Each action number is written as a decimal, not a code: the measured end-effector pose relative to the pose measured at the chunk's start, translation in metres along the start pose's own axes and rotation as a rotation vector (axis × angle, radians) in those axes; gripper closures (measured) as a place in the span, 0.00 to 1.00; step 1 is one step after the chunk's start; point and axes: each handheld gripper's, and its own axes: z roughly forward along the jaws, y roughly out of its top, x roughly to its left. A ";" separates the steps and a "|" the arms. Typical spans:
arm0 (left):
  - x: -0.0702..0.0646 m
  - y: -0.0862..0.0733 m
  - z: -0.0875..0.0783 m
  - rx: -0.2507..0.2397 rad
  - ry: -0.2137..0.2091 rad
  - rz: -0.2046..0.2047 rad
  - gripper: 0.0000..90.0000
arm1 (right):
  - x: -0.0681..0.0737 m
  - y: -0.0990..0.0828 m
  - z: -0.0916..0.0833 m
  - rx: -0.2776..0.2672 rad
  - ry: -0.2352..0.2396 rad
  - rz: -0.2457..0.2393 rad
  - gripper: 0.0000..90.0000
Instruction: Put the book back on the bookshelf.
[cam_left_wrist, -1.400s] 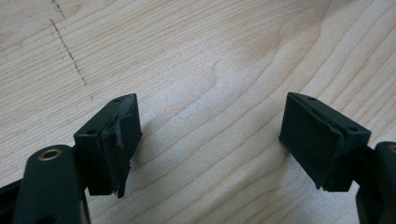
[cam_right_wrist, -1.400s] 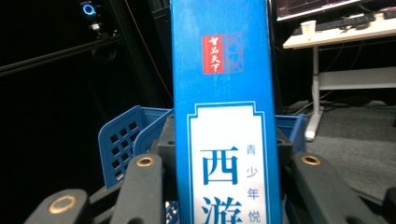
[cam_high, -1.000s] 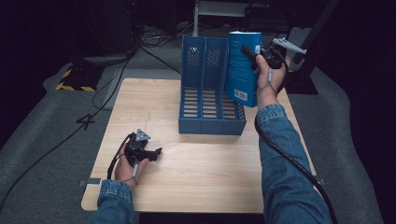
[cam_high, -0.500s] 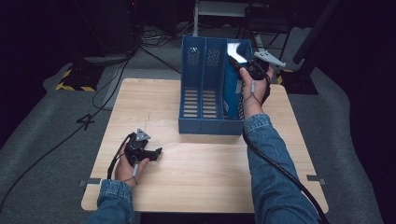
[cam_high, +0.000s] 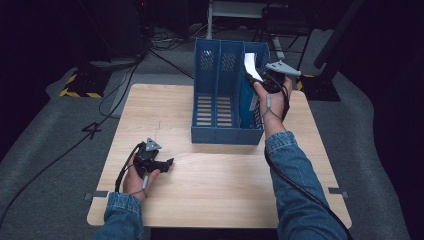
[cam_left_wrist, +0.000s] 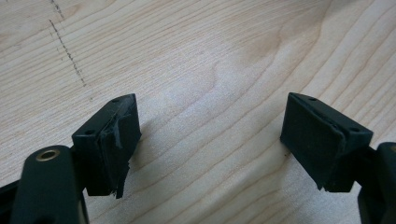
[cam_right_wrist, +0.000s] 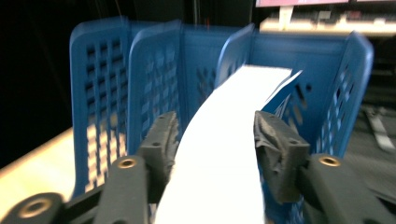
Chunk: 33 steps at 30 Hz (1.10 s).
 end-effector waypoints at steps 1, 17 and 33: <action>0.000 0.000 0.000 0.001 0.003 0.003 0.22 | 0.003 0.006 -0.002 0.059 -0.016 -0.019 0.52; 0.000 0.000 0.000 0.001 0.001 0.002 0.22 | -0.002 0.056 0.035 0.470 -0.078 0.047 0.52; 0.000 0.000 0.000 0.004 -0.002 0.000 0.22 | -0.011 0.063 0.030 0.296 -0.125 0.060 0.68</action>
